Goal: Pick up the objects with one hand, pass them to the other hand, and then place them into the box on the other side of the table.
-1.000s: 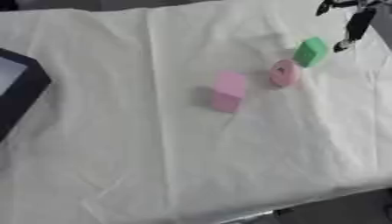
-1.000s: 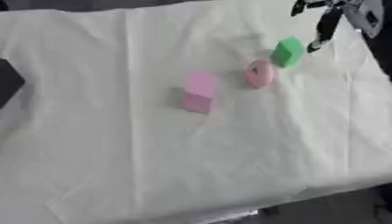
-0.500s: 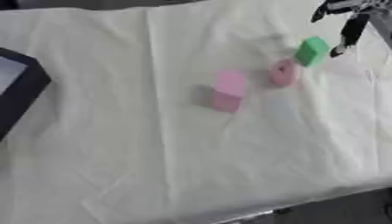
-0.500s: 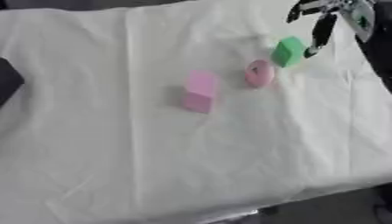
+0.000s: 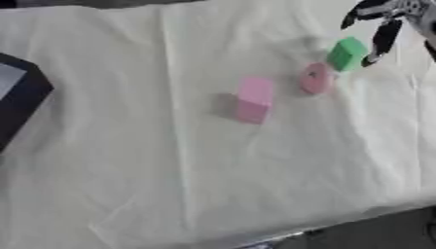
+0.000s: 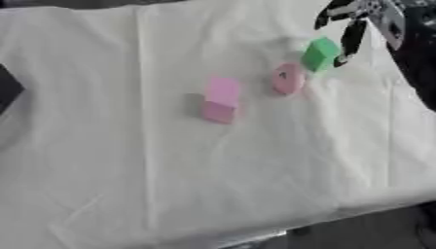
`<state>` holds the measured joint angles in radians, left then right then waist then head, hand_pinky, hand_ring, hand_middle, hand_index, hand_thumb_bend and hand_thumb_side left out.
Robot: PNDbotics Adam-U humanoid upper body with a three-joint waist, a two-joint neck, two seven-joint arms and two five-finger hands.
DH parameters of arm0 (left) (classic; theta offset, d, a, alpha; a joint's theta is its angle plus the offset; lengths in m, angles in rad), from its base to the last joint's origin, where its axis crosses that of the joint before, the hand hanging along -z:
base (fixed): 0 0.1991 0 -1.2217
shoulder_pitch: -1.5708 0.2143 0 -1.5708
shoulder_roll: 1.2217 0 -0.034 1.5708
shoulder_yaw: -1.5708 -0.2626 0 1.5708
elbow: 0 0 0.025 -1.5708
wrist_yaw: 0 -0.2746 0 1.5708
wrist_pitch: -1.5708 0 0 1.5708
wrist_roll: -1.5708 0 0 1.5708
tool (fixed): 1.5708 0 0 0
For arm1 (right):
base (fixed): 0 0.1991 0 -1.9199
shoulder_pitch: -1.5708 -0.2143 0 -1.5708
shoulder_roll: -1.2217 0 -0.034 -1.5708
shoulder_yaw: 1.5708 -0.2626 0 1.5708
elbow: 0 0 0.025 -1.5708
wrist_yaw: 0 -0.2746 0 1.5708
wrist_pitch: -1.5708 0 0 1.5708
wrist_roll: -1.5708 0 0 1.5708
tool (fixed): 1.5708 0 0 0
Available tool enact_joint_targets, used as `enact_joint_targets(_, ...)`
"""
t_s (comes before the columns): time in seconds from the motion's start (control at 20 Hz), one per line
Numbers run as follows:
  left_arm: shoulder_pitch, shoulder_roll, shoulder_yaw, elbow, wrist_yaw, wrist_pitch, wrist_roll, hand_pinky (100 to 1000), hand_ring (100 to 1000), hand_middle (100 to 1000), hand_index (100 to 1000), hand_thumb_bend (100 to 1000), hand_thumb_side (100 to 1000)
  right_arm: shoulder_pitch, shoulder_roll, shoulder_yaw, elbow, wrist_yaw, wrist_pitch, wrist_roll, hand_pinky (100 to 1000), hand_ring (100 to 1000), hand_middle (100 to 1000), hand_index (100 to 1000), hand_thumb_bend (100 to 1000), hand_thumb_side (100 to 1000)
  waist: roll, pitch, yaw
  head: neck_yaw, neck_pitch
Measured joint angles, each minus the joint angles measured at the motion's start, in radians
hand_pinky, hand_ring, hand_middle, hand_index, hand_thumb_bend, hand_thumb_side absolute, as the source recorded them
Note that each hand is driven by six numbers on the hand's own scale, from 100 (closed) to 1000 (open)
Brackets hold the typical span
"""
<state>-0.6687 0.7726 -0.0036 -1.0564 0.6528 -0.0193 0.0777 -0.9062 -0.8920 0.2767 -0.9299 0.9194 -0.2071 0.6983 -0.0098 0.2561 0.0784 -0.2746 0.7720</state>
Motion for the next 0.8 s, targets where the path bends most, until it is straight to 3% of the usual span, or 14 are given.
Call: enact_joint_targets(0.8,0.003,0.000,0.000,-0.003,0.003,0.000,0.000,839,758,786,909,477,814,-0.001,0.015,-0.006,0.025,0.019,0.004,-0.021,933,941,882,912,565,100,0.005,0.016,0.005,-0.005,0.000)
